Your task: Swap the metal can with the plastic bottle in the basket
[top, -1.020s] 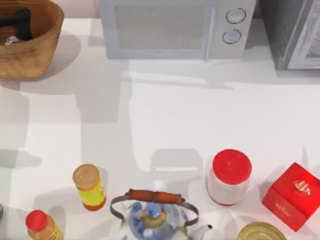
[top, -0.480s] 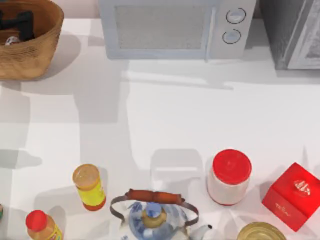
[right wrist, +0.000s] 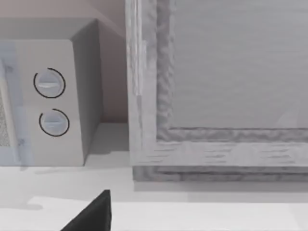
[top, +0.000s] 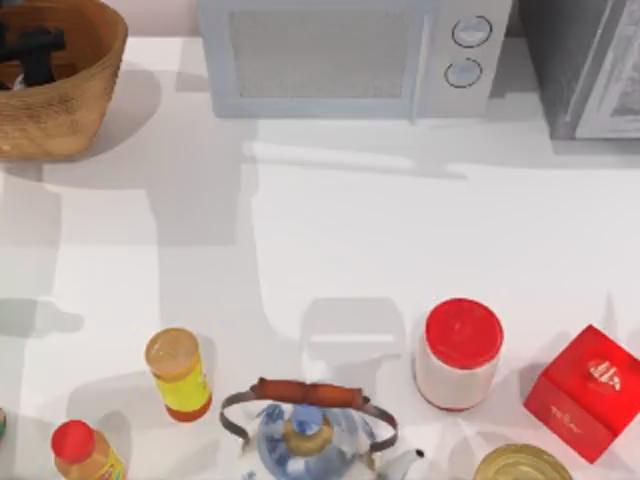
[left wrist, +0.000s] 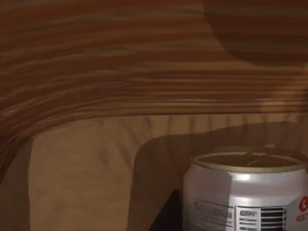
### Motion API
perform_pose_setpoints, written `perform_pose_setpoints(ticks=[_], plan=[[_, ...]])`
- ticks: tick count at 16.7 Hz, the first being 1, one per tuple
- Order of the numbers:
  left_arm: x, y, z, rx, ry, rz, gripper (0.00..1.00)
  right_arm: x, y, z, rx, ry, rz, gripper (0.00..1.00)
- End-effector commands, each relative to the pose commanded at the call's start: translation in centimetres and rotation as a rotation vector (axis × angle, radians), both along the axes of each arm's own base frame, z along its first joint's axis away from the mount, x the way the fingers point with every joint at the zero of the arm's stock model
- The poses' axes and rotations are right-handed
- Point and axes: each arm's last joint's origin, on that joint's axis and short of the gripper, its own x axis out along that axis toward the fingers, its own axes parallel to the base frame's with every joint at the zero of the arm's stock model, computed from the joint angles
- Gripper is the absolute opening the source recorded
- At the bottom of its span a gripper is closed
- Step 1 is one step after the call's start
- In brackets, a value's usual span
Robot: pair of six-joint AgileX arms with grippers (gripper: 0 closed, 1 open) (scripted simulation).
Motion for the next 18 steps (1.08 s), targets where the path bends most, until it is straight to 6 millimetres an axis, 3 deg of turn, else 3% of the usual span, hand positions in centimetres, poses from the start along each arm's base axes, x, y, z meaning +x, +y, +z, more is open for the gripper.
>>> perform_pose_setpoints(ticks=[5, 13, 14, 18], plan=[[0.0, 0.0, 0.0, 0.000, 0.000, 0.000, 0.02, 0.0, 0.0, 0.0, 0.000, 0.000, 0.000, 1.00], [0.0, 0.0, 0.0, 0.000, 0.000, 0.000, 0.00, 0.0, 0.0, 0.0, 0.000, 0.000, 0.000, 1.00], [-0.1, -0.4, 2.2, 0.000, -0.041, -0.006, 0.00, 0.0, 0.0, 0.0, 0.000, 0.000, 0.000, 1.00], [-0.3, -0.6, 2.5, 0.016, -0.024, 0.000, 0.00, 0.0, 0.0, 0.0, 0.000, 0.000, 0.000, 1.00]])
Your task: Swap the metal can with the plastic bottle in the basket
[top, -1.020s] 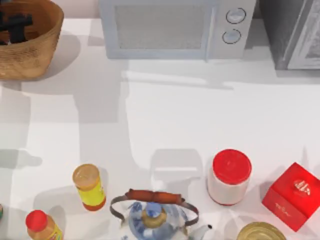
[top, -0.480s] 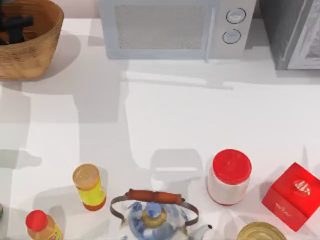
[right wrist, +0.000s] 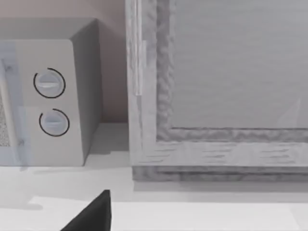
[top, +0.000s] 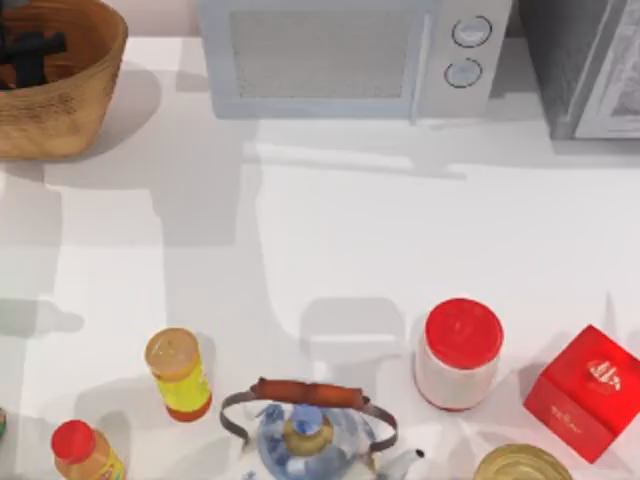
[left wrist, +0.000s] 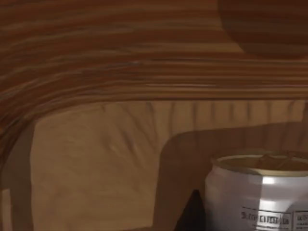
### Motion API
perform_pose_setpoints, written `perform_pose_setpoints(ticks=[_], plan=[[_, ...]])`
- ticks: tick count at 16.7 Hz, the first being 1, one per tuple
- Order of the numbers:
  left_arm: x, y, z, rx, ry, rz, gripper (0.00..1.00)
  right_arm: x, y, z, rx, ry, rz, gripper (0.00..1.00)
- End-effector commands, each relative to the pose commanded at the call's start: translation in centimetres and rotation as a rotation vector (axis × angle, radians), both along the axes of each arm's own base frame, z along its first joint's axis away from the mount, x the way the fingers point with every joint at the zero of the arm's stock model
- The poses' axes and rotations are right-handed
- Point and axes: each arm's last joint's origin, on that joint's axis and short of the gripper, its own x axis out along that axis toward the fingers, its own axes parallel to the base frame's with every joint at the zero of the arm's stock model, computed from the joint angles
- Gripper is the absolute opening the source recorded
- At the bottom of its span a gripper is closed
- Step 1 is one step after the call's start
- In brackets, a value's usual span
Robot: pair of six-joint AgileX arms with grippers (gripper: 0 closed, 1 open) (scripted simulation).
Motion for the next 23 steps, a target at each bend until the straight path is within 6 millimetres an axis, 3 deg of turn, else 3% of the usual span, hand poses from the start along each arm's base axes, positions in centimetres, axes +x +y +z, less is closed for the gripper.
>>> perform_pose_setpoints(ticks=[3, 5, 9, 13, 16, 19, 23], plan=[[-0.7, -0.8, 2.0, 0.047, -0.005, 0.001, 0.00, 0.0, 0.0, 0.0, 0.000, 0.000, 0.000, 1.00], [-1.6, -1.6, 4.4, 0.092, -0.032, -0.002, 0.00, 0.0, 0.0, 0.0, 0.000, 0.000, 0.000, 1.00], [-5.9, -3.6, 10.3, 0.190, -0.132, 0.001, 0.00, 0.0, 0.0, 0.0, 0.000, 0.000, 0.000, 1.00], [-13.5, -5.5, 15.3, 0.272, -0.275, 0.022, 0.00, 0.0, 0.0, 0.0, 0.000, 0.000, 0.000, 1.00], [-20.8, -6.5, 17.0, 0.309, -0.410, 0.050, 0.00, 0.0, 0.0, 0.0, 0.000, 0.000, 0.000, 1.00], [-28.4, -7.2, 16.4, 0.321, -0.565, 0.084, 0.00, 0.0, 0.0, 0.0, 0.000, 0.000, 0.000, 1.00], [-36.8, -7.6, 12.6, 0.303, -0.789, 0.127, 0.00, 0.0, 0.0, 0.0, 0.000, 0.000, 0.000, 1.00]])
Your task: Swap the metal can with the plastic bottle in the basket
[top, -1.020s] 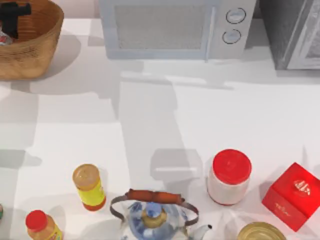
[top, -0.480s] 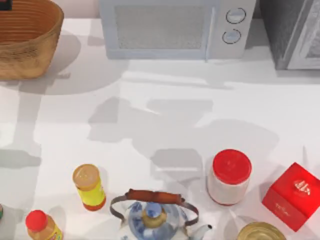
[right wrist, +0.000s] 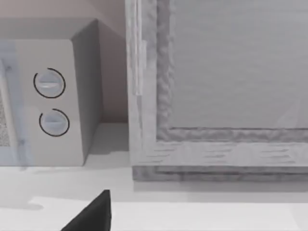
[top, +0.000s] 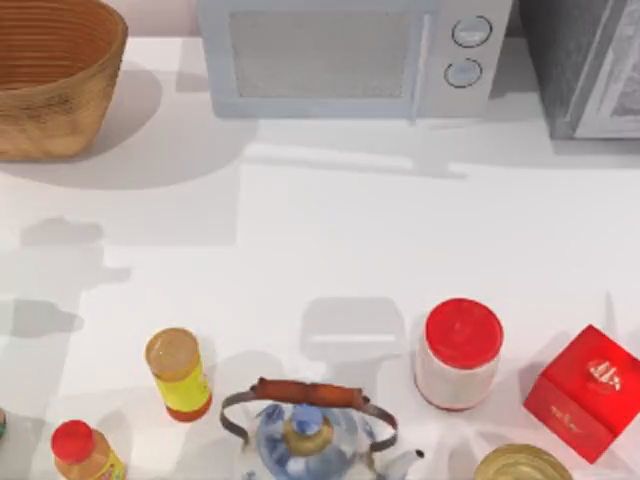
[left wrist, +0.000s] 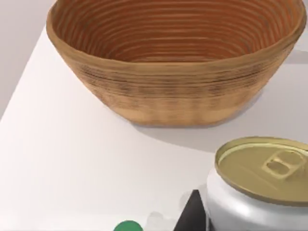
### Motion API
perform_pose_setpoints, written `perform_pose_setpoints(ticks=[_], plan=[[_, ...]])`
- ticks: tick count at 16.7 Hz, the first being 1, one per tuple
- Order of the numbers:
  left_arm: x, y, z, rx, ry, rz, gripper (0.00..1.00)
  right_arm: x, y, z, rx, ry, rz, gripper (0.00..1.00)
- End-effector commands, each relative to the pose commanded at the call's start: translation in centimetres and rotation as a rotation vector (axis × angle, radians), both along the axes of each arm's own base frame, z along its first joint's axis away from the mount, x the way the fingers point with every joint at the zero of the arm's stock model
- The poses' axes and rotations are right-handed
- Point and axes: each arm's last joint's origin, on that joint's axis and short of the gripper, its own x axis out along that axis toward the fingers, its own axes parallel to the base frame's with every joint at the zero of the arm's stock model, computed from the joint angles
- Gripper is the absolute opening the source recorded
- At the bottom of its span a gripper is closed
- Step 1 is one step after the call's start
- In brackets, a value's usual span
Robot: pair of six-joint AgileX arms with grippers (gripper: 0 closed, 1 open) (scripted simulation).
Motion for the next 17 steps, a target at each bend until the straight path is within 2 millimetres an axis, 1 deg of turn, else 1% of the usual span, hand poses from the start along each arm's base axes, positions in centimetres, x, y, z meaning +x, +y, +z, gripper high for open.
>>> perform_pose_setpoints(ticks=[2, 4, 6, 9, 12, 17], plan=[[-2.9, -0.1, -2.7, -0.012, -0.112, -0.006, 0.00, 0.0, 0.0, 0.0, 0.000, 0.000, 0.000, 1.00], [-4.9, -0.3, -5.4, -0.025, -0.219, -0.017, 0.00, 0.0, 0.0, 0.0, 0.000, 0.000, 0.000, 1.00], [-6.1, -0.3, -7.8, -0.038, -0.312, -0.032, 0.00, 0.0, 0.0, 0.0, 0.000, 0.000, 0.000, 1.00], [-6.8, -0.5, -10.5, -0.052, -0.414, -0.054, 0.00, 0.0, 0.0, 0.0, 0.000, 0.000, 0.000, 1.00], [-6.9, -0.5, -11.7, -0.058, -0.460, -0.067, 0.00, 0.0, 0.0, 0.0, 0.000, 0.000, 0.000, 1.00], [-6.9, -0.5, -11.7, -0.056, -0.456, -0.066, 0.00, 0.0, 0.0, 0.0, 0.000, 0.000, 0.000, 1.00]])
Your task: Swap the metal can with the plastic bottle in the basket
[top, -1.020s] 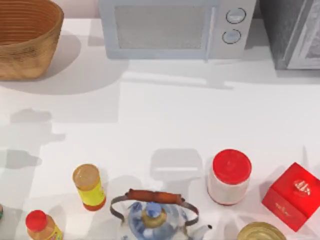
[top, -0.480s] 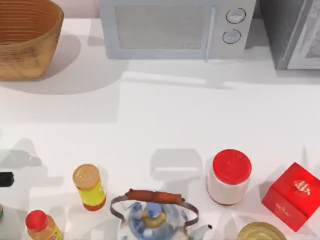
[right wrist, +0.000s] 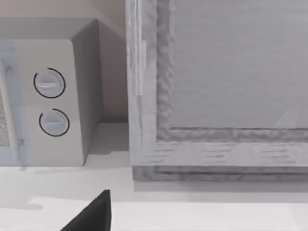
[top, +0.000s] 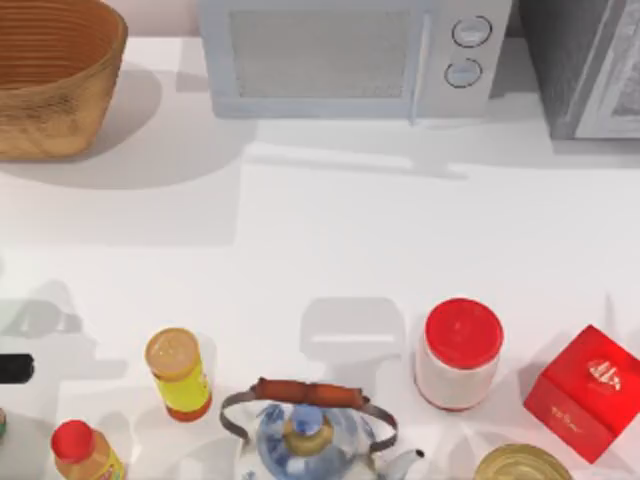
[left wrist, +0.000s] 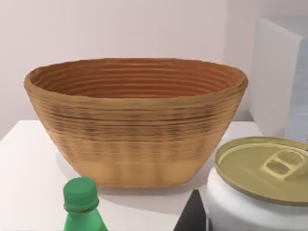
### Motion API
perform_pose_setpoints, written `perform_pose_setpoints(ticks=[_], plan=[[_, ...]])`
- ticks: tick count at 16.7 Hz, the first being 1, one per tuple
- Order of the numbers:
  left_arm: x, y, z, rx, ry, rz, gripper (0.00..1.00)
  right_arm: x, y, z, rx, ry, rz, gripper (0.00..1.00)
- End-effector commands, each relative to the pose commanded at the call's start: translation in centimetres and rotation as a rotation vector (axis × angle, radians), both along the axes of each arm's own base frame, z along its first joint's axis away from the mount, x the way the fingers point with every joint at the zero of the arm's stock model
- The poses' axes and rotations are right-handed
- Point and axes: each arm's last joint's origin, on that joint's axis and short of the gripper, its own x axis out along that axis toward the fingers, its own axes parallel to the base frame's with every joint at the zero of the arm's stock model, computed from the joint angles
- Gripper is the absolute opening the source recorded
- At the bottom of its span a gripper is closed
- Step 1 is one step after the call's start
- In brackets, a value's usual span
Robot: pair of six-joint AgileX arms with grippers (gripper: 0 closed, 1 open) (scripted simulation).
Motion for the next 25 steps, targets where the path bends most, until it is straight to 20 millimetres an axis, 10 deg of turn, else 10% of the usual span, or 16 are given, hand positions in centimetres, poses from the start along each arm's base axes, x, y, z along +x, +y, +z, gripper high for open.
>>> perform_pose_setpoints(ticks=[7, 13, 19, 25], plan=[[1.0, -0.3, 0.1, -0.001, 0.094, -0.071, 0.00, 0.0, 0.0, 0.0, 0.000, 0.000, 0.000, 1.00], [4.3, -1.4, 4.5, 0.003, 0.077, -0.291, 0.00, 0.0, 0.0, 0.0, 0.000, 0.000, 0.000, 1.00], [11.9, -3.7, 8.2, 0.009, 0.010, -0.598, 0.00, 0.0, 0.0, 0.0, 0.000, 0.000, 0.000, 1.00], [21.5, -7.8, 5.7, 0.012, -0.032, -0.930, 0.00, 0.0, 0.0, 0.0, 0.000, 0.000, 0.000, 1.00]])
